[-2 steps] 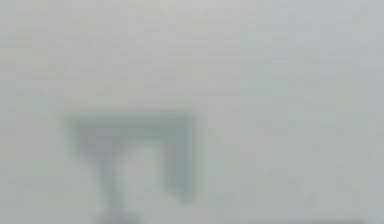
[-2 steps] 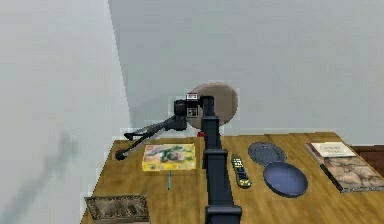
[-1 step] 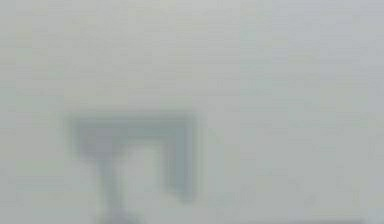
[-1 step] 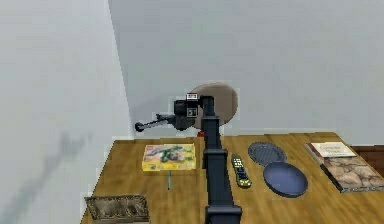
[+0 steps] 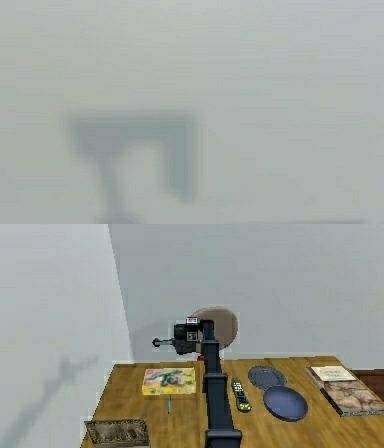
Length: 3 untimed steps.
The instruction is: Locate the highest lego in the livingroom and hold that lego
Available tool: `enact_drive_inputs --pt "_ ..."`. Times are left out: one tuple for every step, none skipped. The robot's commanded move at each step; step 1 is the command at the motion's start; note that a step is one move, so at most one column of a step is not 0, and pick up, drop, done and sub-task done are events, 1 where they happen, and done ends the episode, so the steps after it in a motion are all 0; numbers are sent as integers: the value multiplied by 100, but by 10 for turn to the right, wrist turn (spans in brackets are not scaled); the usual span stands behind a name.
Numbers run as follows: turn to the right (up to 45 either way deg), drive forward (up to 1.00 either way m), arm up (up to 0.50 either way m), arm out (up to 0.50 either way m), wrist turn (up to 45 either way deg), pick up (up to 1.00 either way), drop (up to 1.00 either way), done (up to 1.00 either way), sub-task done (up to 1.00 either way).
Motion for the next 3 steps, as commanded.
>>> enact_drive_inputs --pt "0 0 -30 0 0 0 0 0 0" --pt "0 0 0 0 0 100 0 0 0" --pt "0 0 10 0 0 0 0 0 0"
